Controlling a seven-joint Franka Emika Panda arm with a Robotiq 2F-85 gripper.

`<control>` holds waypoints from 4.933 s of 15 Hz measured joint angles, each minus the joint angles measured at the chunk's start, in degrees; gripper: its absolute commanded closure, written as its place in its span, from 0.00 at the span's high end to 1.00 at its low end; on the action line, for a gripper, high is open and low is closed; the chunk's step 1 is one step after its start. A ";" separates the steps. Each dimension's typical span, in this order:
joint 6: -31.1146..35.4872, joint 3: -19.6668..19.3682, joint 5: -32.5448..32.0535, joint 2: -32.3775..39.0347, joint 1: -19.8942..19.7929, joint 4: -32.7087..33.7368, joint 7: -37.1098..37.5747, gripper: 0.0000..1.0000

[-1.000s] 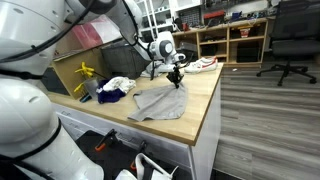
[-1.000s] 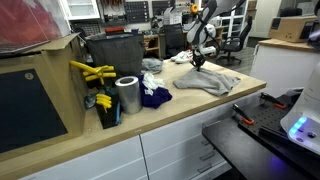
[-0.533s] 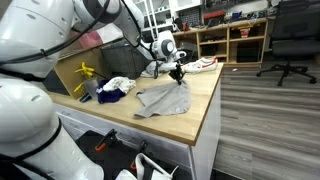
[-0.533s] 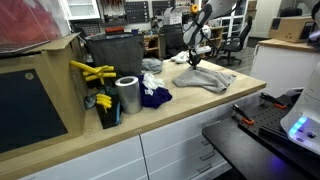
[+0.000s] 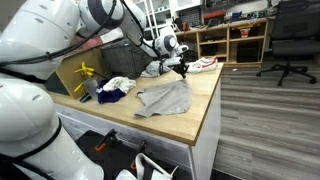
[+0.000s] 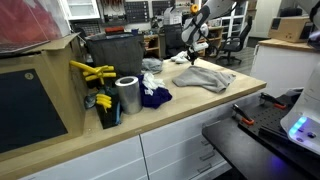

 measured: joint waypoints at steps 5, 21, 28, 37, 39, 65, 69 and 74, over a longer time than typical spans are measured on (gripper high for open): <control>-8.99 3.62 0.86 -4.05 -0.12 -1.41 -1.66 0.00; -16.56 11.39 -5.19 -28.14 3.71 -39.97 -11.81 1.00; -9.50 13.03 -6.22 -34.89 5.42 -52.80 -11.15 1.00; 0.15 12.57 -7.16 -35.82 5.84 -58.93 -3.47 1.00; 1.53 12.14 -8.41 -35.79 5.85 -59.69 -1.66 1.00; -5.99 13.48 9.03 -39.15 2.59 -59.82 -11.86 0.01; -19.99 13.04 18.45 -42.40 -1.01 -54.34 -20.28 0.02; -38.78 12.28 21.75 -42.77 -3.03 -48.96 -30.21 0.49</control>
